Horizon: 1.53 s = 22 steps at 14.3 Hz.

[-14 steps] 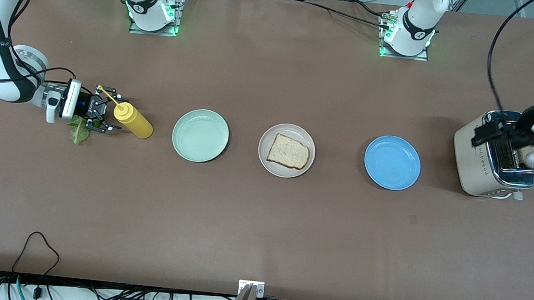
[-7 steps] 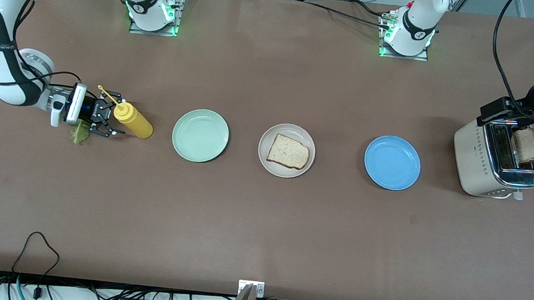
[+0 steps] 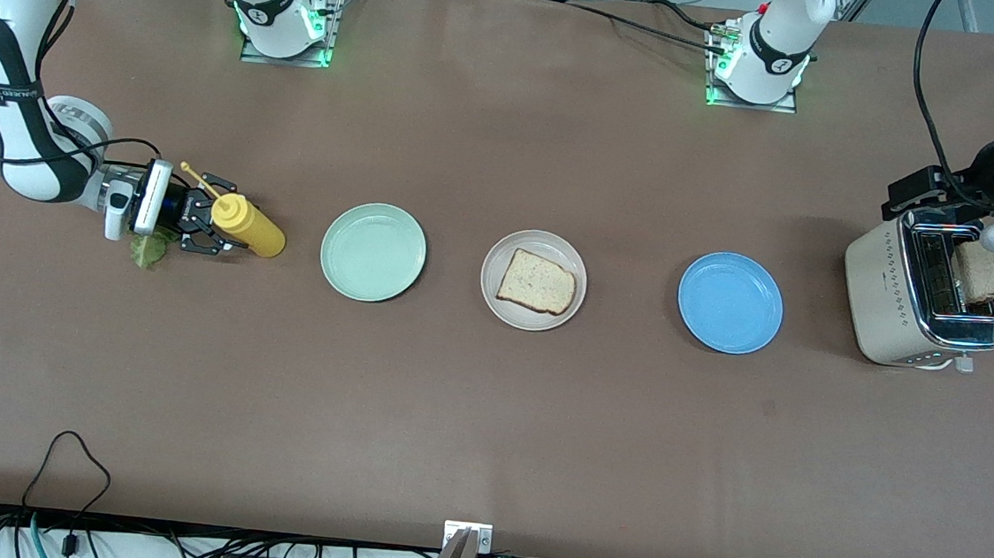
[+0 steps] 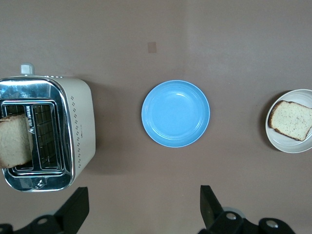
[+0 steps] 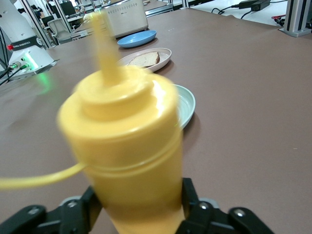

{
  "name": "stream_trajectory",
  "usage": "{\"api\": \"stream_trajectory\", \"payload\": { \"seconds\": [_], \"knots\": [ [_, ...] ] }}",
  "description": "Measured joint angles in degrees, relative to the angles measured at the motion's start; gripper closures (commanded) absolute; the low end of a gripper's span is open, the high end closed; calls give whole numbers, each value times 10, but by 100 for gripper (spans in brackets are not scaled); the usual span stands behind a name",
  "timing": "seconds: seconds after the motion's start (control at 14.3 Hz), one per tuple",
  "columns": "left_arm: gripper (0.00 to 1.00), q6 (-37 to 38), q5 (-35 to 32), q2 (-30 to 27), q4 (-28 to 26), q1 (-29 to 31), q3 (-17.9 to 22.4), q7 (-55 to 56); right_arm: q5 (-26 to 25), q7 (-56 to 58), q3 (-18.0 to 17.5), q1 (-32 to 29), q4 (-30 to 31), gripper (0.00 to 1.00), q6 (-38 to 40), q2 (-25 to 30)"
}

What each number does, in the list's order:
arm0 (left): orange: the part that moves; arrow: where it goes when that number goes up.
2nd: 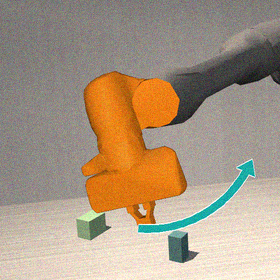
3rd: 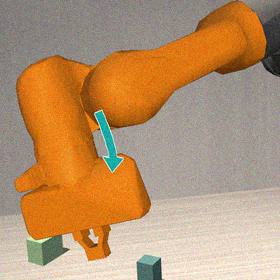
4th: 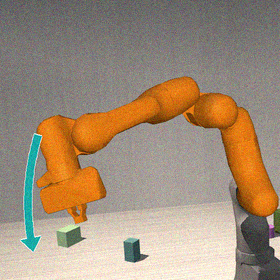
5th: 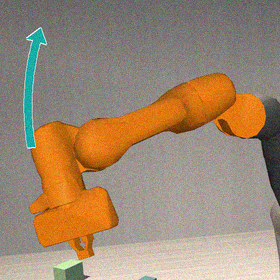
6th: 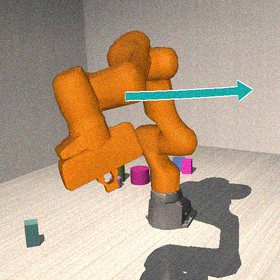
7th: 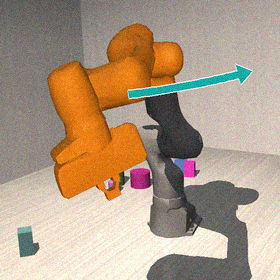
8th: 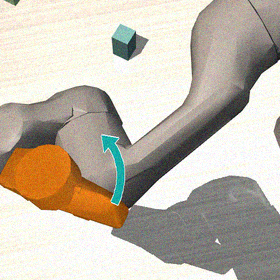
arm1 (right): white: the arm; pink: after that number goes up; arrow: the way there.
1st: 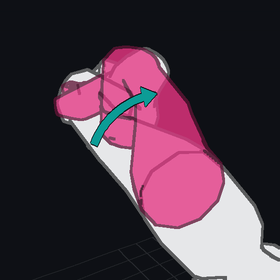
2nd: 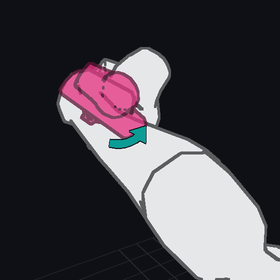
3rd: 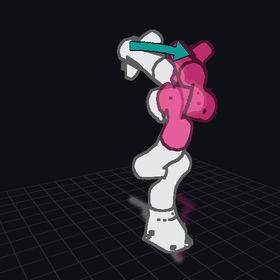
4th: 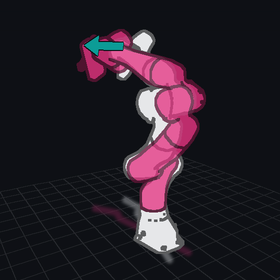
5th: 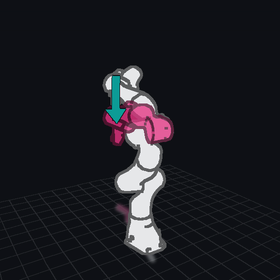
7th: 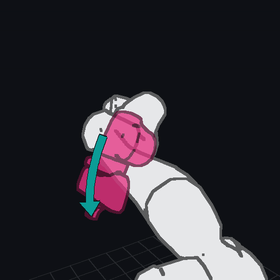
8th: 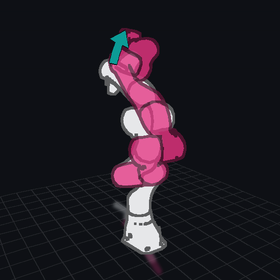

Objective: Make sandwich in beige plate with both arms
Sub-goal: 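Grasp the yellow bottle with the right gripper and carry it over the bread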

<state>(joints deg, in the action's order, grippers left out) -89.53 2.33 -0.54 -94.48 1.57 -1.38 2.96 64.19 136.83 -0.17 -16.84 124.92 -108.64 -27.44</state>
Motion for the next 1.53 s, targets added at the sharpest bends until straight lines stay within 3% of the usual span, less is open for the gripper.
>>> {"api": "stream_trajectory", "payload": {
  "seconds": [0.14, 0.42, 0.63, 1.18, 1.53],
  "knots": [
    [0, 3, 0, -3, 0, 0, 0, 0, 0, 0, -1, 2, -1, 100, -4, 1],
    [0, 10, 0, -8, -1, 0, 0, 0, 0, -33, -24, 8, -16, 100, -46, 19],
    [0, 10, 0, -8, -1, 1, 1, 0, -27, -130, -54, 15, -21, 100, -75, 73],
    [0, 16, 0, -8, -2, 1, 1, 0, -210, -509, -181, 39, -20, 100, -157, 213],
    [0, 17, 0, -8, -2, 1, 1, 0, -397, -792, -289, 57, -22, 100, -207, 249]
  ]
}}
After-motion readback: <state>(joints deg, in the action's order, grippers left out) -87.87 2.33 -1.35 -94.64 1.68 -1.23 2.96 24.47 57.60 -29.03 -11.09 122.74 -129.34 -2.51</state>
